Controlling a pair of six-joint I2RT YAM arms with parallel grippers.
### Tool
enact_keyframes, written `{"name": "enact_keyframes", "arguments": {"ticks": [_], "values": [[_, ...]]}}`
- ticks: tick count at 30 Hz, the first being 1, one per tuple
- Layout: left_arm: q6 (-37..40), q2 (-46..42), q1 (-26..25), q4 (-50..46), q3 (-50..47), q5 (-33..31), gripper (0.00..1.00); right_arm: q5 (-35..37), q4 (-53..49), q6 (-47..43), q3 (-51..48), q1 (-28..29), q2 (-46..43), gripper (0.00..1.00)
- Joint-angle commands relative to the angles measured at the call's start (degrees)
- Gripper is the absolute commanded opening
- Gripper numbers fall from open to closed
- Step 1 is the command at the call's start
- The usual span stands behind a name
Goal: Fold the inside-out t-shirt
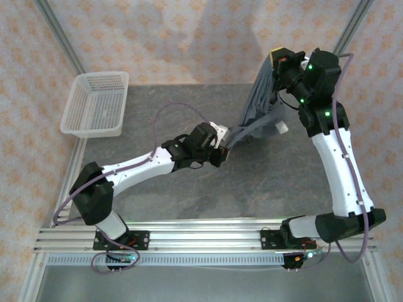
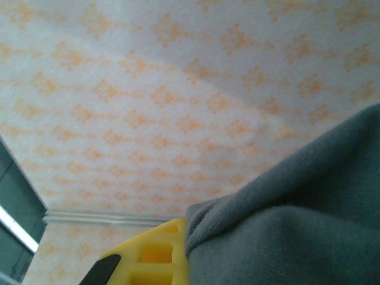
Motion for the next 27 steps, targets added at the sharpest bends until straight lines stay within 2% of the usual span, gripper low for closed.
{"name": "enact_keyframes", "arguments": {"ticks": [1,2,3,6,7,9,12,14,17,19,21,22,24,25,27], "values": [[-1.60,3.70,-0.36,-13.31,-4.84,-4.83,0.00,-0.48,9.07,1.61,7.35,-1.45,0.98,0.00],[-2.12,3.07,-0.34,-12.35,-5.83,-4.76,0.02,-1.80,9.01,1.12,7.79,-1.44,1.40,0.00],[-2.70,1.58,-0.24,-10.22,-7.07,-4.19,0.09,-3.69,8.87,0.83,7.69,-1.46,1.50,0.00],[-3.54,-4.72,0.86,-7.12,-7.21,-2.67,0.55,-11.74,10.59,-1.58,2.65,-1.36,0.24,0.00],[-3.71,-7.58,1.66,-6.82,-6.60,-3.13,0.65,-14.56,10.64,-3.63,-0.69,-0.86,-0.87,0.00],[-4.98,-13.33,4.54,-6.87,-5.82,-4.03,0.76,-17.68,7.48,-11.21,-7.63,1.97,-4.66,0.00],[-8.05,-20.91,11.73,-10.28,-4.84,-6.33,0.80,-13.66,-0.76,-23.35,-22.93,11.67,-12.99,0.00],[-9.15,-24.73,16.85,-13.40,-4.69,-8.11,0.81,-11.19,-0.03,-26.20,-35.42,19.05,-17.29,0.00],[-8.00,-26.49,23.17,-16.08,-4.28,-4.94,0.84,-11.54,2.60,-29.85,-48.04,30.62,-17.31,0.01],[-6.04,-24.76,24.39,-18.75,-2.76,-3.07,0.84,-17.09,1.53,-32.73,-47.84,35.74,-12.21,0.16],[-5.17,-22.60,24.40,-20.50,-2.17,-1.76,0.85,-17.16,-3.16,-33.76,-44.75,36.52,-10.09,0.34],[-5.24,-21.93,24.36,-20.36,-2.46,-0.83,0.85,-13.12,-6.31,-35.09,-43.17,36.24,-11.28,0.46],[-5.43,-20.92,24.07,-19.68,-3.64,1.34,0.86,-0.84,-10.81,-36.51,-41.30,33.96,-17.68,0.79],[-5.16,-20.34,23.69,-19.41,-3.98,2.38,0.86,2.62,-11.30,-35.89,-41.64,31.33,-20.55,0.83],[-4.09,-18.00,21.45,-19.25,-4.14,5.00,0.86,4.97,-14.03,-33.08,-42.68,22.09,-24.48,0.80]]}}
